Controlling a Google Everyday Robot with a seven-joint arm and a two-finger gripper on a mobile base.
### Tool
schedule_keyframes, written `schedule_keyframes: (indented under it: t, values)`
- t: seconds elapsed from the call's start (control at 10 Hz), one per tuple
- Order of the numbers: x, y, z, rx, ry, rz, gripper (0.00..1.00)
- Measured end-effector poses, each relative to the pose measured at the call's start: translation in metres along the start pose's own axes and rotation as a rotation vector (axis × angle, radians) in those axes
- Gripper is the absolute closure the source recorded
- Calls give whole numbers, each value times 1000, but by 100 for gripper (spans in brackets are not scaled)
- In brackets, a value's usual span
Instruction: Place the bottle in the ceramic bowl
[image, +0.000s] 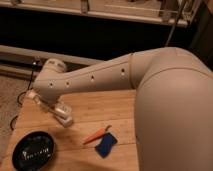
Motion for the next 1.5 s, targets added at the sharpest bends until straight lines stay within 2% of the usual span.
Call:
schedule_keyframes:
  t: [0.2,0.4,0.5,0.7,0.8,0.9,1.1,1.2,1.5]
  values:
    - [-25,66,-5,-139,-80,-193,100]
    - [-37,100,-7,-224,-128,-320,100]
    - [-42,112,-7,-272,-158,-367,100]
    - [-51,138,-5,-401,-239,-428,100]
    - [-52,152,-2,-497,-293,-459,100]
    - [-50,160,3,-563,-323,-485,100]
    - [-36,169,18,-660,-332,-546,100]
    - [-27,167,29,-678,-307,-579,100]
    - [-20,156,51,-664,-226,-646,100]
